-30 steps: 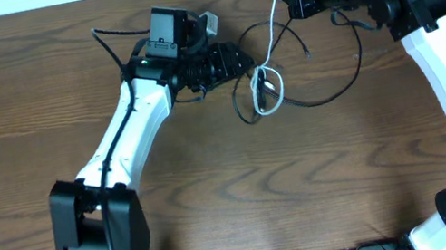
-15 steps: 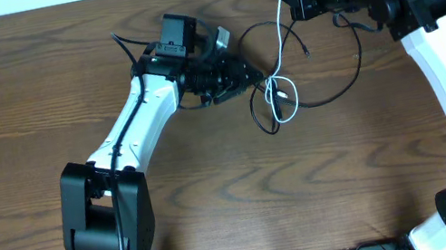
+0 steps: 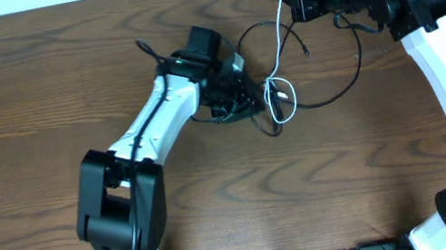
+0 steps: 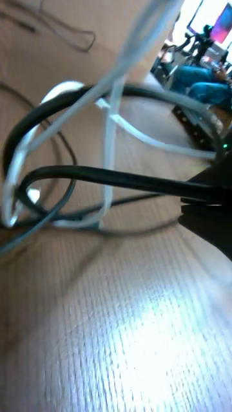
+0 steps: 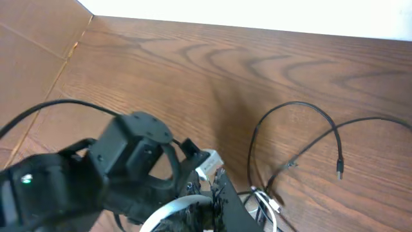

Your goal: Untangle cables

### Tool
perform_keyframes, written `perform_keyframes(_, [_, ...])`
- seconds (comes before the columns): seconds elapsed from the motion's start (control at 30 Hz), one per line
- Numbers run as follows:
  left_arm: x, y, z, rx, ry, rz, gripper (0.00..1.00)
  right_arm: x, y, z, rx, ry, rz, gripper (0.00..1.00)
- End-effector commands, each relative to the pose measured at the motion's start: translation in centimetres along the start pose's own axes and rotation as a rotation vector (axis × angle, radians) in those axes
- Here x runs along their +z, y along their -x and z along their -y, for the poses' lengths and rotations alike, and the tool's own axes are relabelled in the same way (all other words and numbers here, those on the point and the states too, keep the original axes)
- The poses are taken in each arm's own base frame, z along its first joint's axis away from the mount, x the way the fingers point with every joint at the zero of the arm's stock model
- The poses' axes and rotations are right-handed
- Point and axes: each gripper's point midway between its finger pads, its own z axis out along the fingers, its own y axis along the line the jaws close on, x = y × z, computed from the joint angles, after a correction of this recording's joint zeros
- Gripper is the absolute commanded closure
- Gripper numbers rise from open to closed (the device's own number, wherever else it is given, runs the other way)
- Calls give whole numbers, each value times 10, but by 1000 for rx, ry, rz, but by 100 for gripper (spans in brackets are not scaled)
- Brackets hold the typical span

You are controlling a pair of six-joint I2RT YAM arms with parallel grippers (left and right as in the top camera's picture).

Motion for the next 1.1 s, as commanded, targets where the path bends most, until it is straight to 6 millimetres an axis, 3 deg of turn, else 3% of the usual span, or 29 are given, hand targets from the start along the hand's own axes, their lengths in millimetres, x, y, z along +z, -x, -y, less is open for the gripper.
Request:
perform_keyframes(0.0, [-25,26,-29,-56,119,111,93,-3,4,18,43,-38,8,99])
perform_keyframes(0.07, [-56,40,-30,-75,139,179,93,-6,3,39,90,-84,3,99])
perform_keyframes(0.1, [-83,49,-27,-71,149,234,93,-7,1,49,110,-102,-5,99])
perform_keyframes(0.13, [-118,58,-20,-58,144,306,93,-8,-2,66,142,-135,-19,99])
perform_keyframes(0.17, [-131,61,-16,-56,134,335,92,-8,-5,77,162,-160,-31,99])
perform_keyframes(0.2, [-160,65,-6,-48,105,395,93,-9,-8,92,190,-195,-42,99])
perform_keyframes(0.23, [-172,66,-2,-43,91,420,92,-9,-12,105,219,-230,-53,99])
perform_keyframes(0.27, [-203,66,12,-21,47,485,93,-7,-19,125,257,-279,-76,99])
perform_keyframes(0.43, [-264,52,33,23,-9,632,92,7,-62,197,391,-447,-217,99])
perform_keyframes(0.6, [-304,36,51,75,-49,745,92,31,-102,242,492,-495,-360,99])
perform_keyframes(0.67, [-313,30,63,114,-79,769,93,46,-113,248,481,-451,-407,99])
perform_keyframes(0.77, [-321,24,76,158,-118,788,93,69,-116,233,388,-277,-445,99])
perform_keyframes(0.87, [-322,24,79,171,-128,792,93,67,-111,230,331,-250,-438,90])
perform_keyframes(0.93, [-323,24,84,191,-149,791,92,60,-102,229,296,-251,-423,71])
perform_keyframes(0.97, [-325,25,88,207,-163,796,93,57,-96,226,284,-240,-412,55])
perform_keyframes(1.0, [-327,25,91,222,-175,802,93,55,-88,217,268,-191,-395,42])
perform_keyframes(1.03, [-329,27,95,237,-183,814,92,53,-73,195,236,-69,-354,30])
perform_keyframes(1.07, [-331,28,96,244,-186,822,93,51,-62,180,213,13,-323,25])
